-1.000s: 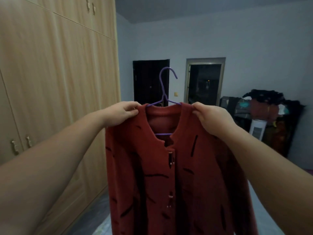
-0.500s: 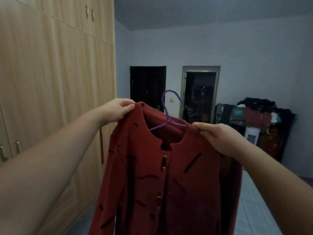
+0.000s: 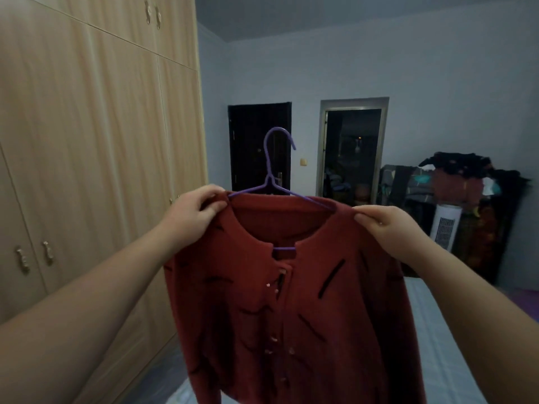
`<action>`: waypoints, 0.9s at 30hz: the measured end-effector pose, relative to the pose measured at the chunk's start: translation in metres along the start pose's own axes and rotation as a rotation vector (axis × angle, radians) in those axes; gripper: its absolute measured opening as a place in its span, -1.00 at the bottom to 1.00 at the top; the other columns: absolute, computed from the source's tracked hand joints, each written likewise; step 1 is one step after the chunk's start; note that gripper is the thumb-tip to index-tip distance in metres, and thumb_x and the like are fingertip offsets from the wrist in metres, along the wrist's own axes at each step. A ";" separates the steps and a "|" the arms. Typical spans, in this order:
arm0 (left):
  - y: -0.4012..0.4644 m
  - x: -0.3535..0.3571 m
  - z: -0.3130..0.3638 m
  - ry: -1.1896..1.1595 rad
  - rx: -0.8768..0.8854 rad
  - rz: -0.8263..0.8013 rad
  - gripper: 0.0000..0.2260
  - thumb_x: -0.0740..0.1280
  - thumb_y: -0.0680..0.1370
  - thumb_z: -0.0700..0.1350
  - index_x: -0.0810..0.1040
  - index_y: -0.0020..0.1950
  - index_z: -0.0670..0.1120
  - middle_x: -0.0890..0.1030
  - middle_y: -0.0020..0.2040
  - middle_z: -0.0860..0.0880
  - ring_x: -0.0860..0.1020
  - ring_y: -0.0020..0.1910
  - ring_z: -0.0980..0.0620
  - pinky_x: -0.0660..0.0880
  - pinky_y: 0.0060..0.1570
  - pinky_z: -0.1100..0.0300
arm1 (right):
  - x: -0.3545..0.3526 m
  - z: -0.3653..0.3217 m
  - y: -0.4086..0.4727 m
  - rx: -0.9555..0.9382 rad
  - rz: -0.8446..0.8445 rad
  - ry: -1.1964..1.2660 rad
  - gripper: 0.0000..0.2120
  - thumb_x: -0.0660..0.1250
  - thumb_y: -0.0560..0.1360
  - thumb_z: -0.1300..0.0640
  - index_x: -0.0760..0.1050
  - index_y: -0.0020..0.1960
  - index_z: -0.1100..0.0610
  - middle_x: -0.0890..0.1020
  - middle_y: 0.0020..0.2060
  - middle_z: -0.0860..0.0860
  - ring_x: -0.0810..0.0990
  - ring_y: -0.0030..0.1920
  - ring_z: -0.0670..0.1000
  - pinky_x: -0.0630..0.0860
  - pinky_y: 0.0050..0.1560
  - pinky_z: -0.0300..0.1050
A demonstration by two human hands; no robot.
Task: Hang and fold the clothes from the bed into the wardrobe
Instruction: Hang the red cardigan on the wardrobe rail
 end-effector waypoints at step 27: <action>-0.170 -0.338 -0.033 0.410 -0.327 -0.009 -0.84 0.30 0.63 -0.05 0.58 0.16 -0.05 0.64 0.05 0.01 0.56 0.05 0.05 0.41 -0.04 0.40 | 0.129 -0.386 -0.013 -0.609 0.165 -0.431 -0.65 -0.03 0.58 -0.22 0.40 -0.01 -0.01 0.61 -0.35 -0.03 0.63 -0.28 0.12 0.42 -0.34 -0.04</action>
Point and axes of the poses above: each hand's wrist, its own y-axis towards the middle knuckle, its own x-axis out of the palm, z = x × y, the point moved 10 cm from there along y, towards the middle knuckle
